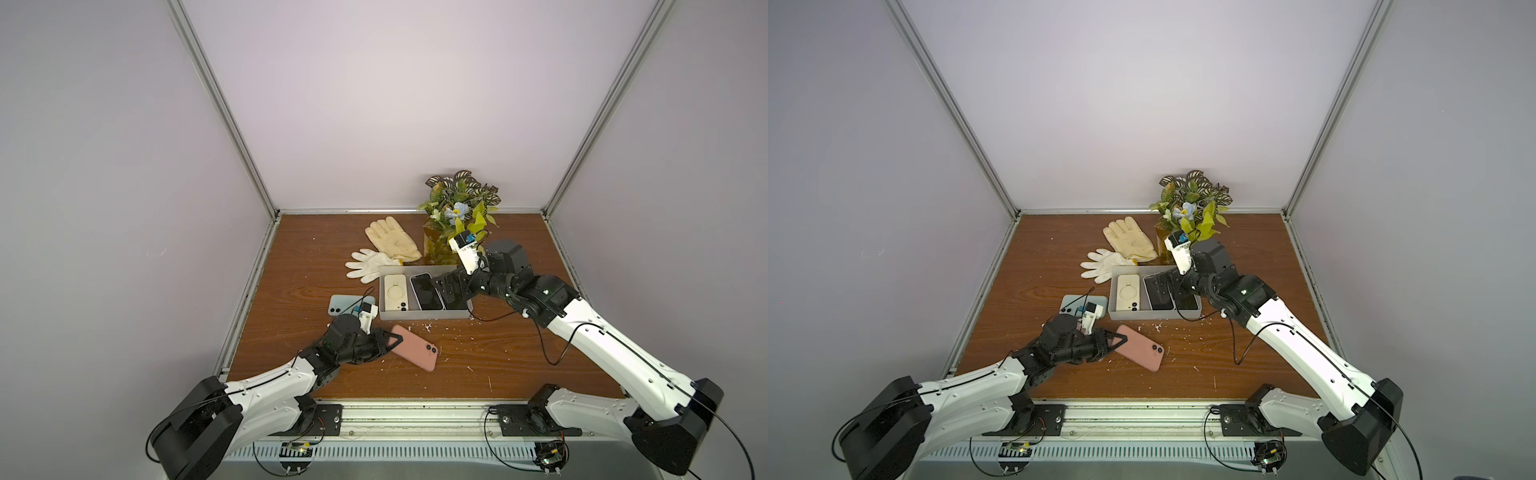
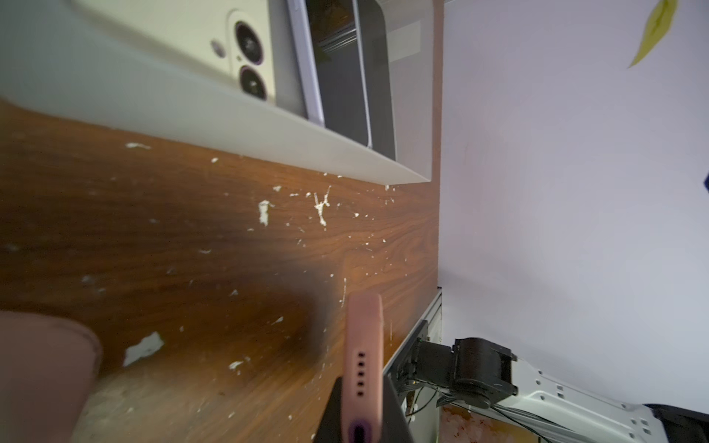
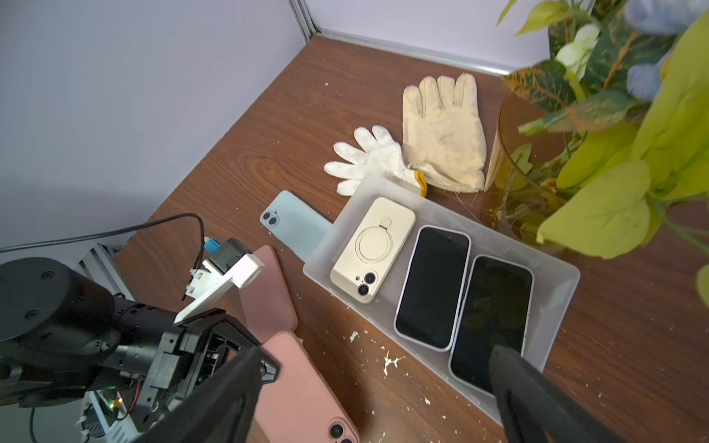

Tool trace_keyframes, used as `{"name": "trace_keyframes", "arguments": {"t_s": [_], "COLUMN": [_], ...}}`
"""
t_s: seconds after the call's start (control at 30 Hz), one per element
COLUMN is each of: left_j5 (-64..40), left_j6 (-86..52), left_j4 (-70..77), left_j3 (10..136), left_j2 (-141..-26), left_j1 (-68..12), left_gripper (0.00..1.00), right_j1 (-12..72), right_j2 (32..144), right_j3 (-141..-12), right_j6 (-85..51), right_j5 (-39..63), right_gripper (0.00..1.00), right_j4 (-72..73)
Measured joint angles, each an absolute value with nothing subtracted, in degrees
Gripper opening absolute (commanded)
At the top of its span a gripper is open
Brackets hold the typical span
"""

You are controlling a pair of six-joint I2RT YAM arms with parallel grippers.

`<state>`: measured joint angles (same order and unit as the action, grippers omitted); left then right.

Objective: Take the phone out of the storage box
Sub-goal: Place the phone at the center of the board.

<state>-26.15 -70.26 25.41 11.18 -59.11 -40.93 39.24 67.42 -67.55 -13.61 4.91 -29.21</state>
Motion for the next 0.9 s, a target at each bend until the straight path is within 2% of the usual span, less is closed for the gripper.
{"name": "trace_keyframes", "arguments": {"t_s": [0.2, 0.53, 0.6, 0.9], "left_j5": [-23.11, -26.37, -27.16, -29.23], "left_j6": [-70.81, -70.22, -69.84, -67.59], "left_j4": [25.76, 33.54, 34.46, 33.50], "left_j3": [10.98, 14.79, 15.42, 13.13], "left_j2": [-61.67, -73.82, -75.46, -79.18], "left_j1": [-41.21, -41.30, -41.30, -41.65], "left_gripper": [0.00, 0.00, 0.13, 0.52], "right_j1": [39.24, 39.51, 39.68, 40.05], "right_j2": [71.31, 77.28, 78.94, 91.55], "right_j3": [-67.53, -66.39, -66.39, -70.43], "right_j6": [-14.48, -17.76, -18.06, -17.52], "right_j5": [5.04, 6.55, 6.26, 4.25], "right_gripper": [0.99, 0.99, 0.99, 0.99], "right_j4": [-34.13, -36.56, -36.95, -38.79]}}
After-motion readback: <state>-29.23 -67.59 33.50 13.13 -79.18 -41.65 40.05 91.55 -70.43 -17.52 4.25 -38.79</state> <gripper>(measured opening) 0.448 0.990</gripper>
